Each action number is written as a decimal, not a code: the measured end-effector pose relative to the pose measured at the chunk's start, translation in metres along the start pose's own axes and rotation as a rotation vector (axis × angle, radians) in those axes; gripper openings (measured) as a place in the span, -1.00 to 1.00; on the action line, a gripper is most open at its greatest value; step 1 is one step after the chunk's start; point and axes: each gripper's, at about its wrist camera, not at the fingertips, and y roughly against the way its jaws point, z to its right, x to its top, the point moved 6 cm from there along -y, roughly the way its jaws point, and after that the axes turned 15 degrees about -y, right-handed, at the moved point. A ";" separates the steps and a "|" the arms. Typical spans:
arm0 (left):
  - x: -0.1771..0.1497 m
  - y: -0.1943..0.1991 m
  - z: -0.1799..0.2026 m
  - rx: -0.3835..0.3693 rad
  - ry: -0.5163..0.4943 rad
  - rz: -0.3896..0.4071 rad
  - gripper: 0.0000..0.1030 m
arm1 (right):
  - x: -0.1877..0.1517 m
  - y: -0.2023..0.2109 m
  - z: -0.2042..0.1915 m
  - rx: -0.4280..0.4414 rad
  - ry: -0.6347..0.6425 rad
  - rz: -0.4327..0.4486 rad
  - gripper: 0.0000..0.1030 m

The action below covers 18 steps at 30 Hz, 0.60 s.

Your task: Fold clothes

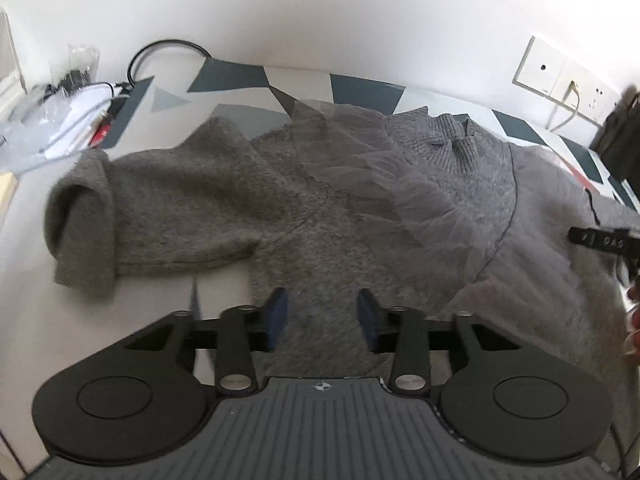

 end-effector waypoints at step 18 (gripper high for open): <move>-0.041 -0.004 -0.009 0.034 -0.006 -0.108 0.87 | -0.042 0.034 -0.011 0.051 0.064 -0.104 0.99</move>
